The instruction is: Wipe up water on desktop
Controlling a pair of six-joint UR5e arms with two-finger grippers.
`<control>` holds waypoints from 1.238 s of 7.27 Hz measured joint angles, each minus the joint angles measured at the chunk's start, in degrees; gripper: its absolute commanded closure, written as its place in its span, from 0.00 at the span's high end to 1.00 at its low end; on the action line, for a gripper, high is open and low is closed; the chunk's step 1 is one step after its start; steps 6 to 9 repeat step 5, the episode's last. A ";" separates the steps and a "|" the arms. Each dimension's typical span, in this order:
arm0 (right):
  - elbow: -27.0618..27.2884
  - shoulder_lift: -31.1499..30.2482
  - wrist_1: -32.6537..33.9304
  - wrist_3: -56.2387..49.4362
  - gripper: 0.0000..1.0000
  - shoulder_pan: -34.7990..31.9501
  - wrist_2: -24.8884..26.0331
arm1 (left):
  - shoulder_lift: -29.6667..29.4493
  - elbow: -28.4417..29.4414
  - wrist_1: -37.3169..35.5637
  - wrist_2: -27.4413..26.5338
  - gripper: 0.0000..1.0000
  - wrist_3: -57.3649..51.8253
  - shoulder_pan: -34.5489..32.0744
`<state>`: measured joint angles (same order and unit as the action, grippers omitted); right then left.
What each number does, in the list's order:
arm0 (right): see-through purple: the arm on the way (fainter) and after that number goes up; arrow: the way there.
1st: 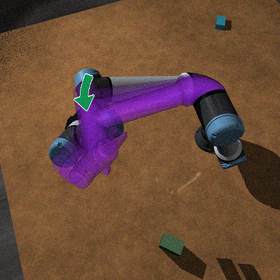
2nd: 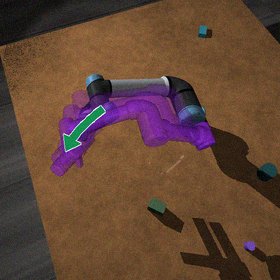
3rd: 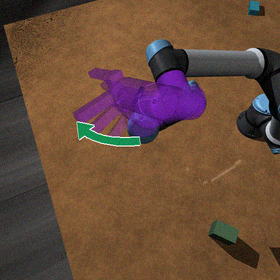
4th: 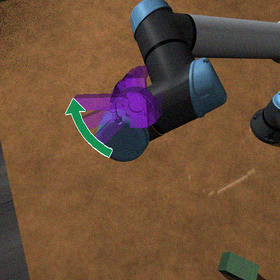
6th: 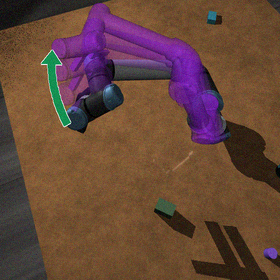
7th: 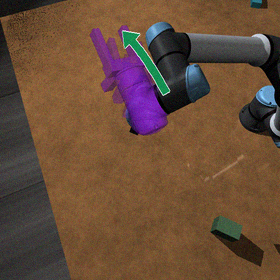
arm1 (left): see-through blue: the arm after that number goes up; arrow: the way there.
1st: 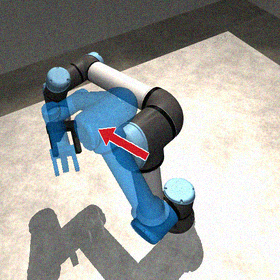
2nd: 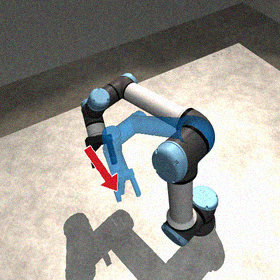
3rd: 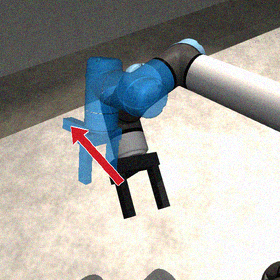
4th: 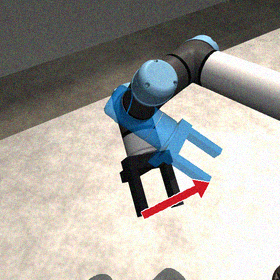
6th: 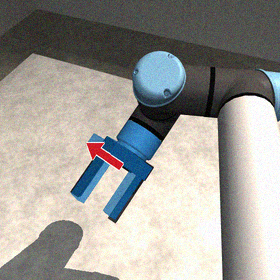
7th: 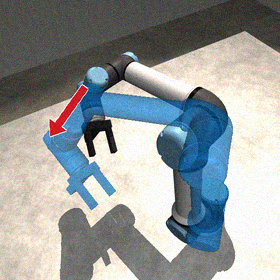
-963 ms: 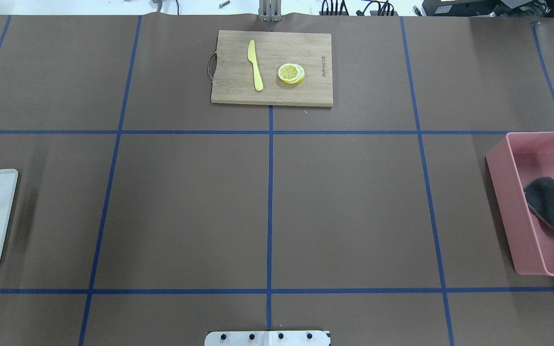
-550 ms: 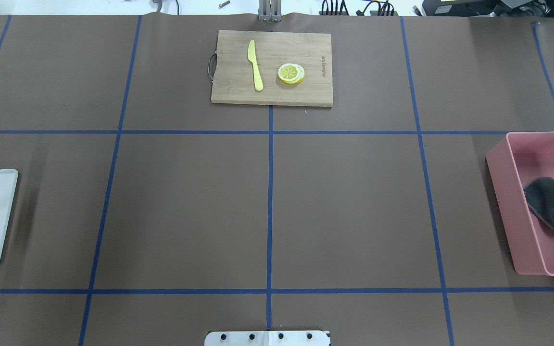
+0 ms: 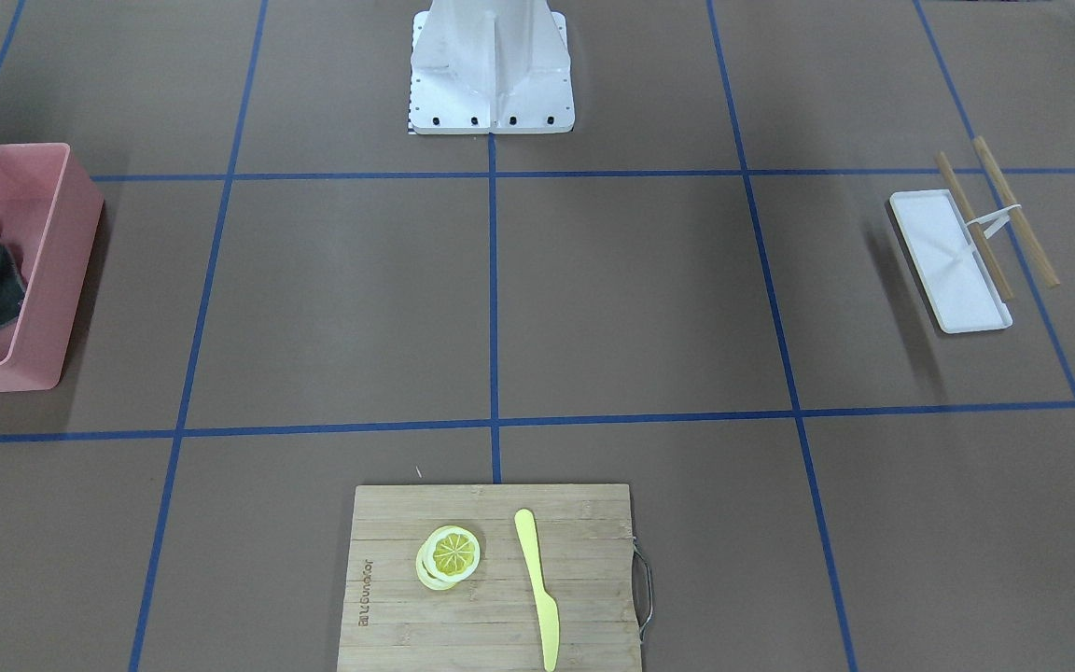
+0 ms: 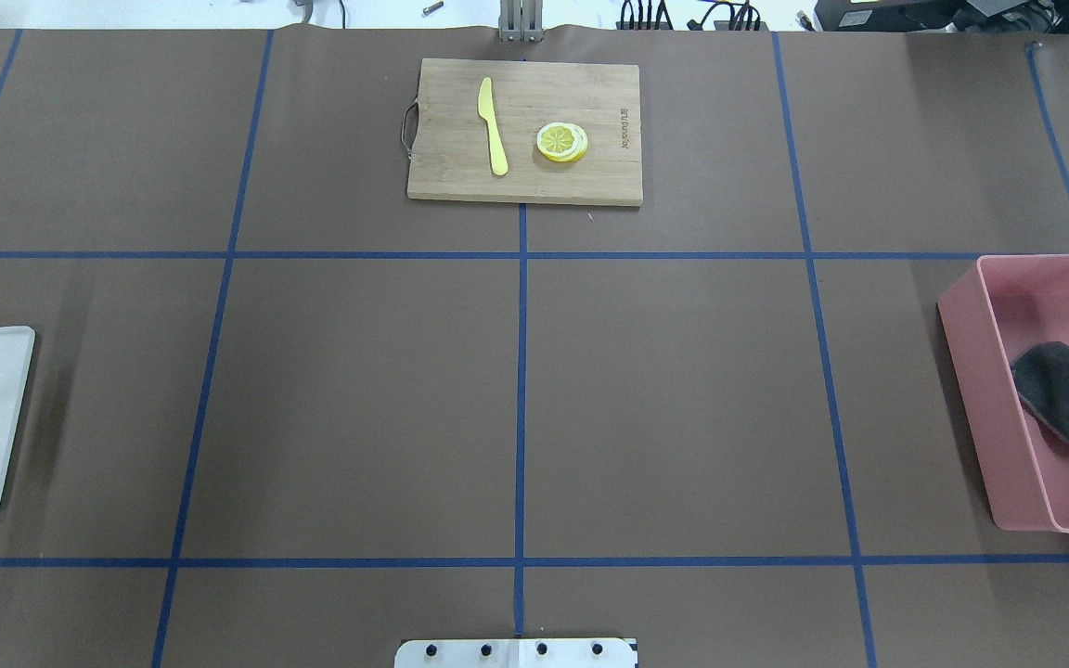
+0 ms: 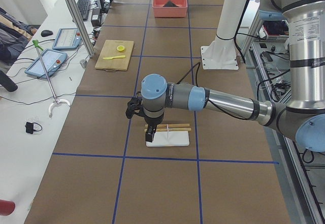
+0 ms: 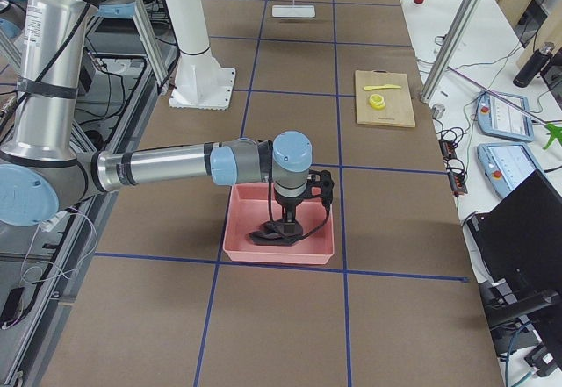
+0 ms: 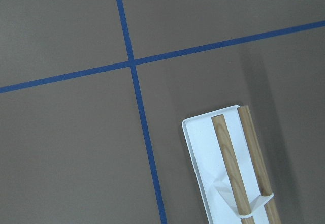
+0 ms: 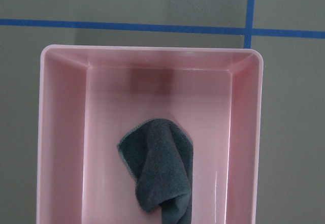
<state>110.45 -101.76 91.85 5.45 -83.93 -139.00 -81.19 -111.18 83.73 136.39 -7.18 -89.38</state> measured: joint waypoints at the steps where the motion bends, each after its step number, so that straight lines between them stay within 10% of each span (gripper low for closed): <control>1: 0.23 0.00 0.00 0.00 1.00 0.00 -0.08 | -0.04 -0.20 0.02 0.13 0.98 0.00 0.00; 9: 0.40 -0.01 0.00 -0.04 1.00 0.00 0.04 | -0.10 -0.49 0.03 0.61 0.98 0.00 -0.01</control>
